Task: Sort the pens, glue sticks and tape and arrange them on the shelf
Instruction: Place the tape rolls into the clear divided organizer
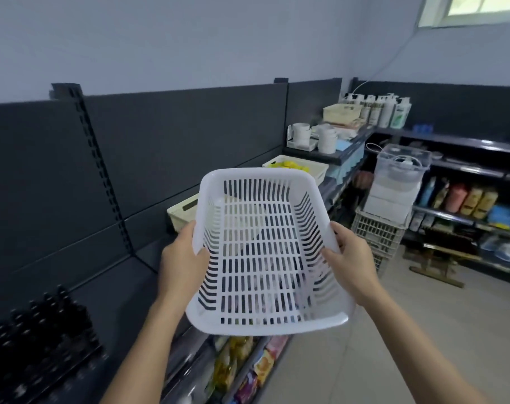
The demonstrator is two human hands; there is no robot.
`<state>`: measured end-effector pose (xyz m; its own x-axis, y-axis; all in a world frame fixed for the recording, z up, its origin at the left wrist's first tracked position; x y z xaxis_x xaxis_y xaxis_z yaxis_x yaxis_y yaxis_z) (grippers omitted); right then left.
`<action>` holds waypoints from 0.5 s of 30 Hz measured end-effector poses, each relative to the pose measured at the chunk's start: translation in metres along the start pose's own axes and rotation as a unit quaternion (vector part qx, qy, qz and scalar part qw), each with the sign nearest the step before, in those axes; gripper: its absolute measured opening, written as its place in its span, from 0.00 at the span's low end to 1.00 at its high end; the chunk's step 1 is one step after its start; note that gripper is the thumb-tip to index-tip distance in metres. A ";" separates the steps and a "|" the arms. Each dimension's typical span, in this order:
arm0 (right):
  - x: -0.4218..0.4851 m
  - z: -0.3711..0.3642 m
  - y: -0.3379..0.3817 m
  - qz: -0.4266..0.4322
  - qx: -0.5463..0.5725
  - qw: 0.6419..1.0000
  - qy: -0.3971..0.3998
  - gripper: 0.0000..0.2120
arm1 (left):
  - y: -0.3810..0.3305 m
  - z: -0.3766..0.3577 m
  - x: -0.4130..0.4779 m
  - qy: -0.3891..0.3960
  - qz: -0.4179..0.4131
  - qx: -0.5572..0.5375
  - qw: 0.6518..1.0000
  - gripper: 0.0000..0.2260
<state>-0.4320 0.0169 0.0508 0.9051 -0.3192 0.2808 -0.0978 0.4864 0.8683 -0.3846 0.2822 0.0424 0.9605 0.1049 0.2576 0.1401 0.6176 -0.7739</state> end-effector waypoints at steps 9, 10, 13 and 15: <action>0.161 0.018 -0.067 0.012 0.004 0.999 0.042 0.18 | -0.032 -0.097 0.107 0.003 0.027 0.014 1.000 0.23; 0.178 0.015 -0.075 0.020 0.002 0.998 0.053 0.18 | -0.032 -0.105 0.116 -0.004 0.036 0.015 0.999 0.23; 0.228 -0.001 -0.099 0.033 0.025 0.994 0.102 0.18 | -0.029 -0.129 0.138 -0.023 0.074 0.026 0.997 0.22; 0.259 -0.010 -0.112 0.035 0.053 0.988 0.139 0.18 | -0.032 -0.145 0.151 -0.042 0.101 0.030 0.994 0.19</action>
<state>-0.1823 -0.1125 0.0222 0.9720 -0.0454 0.2306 -0.1928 0.4068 0.8929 -0.2096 0.1655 0.0220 0.9441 0.2936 0.1501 -0.0698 0.6228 -0.7793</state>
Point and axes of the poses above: each hand's wrist, its own x-axis towards the middle knuckle, its own z-axis out of the back of the hand, y = z × x, the point moved 1 cm from there along x, towards the middle knuckle, and after that the axes turned 6 degrees about x, right-handed, at the moved point
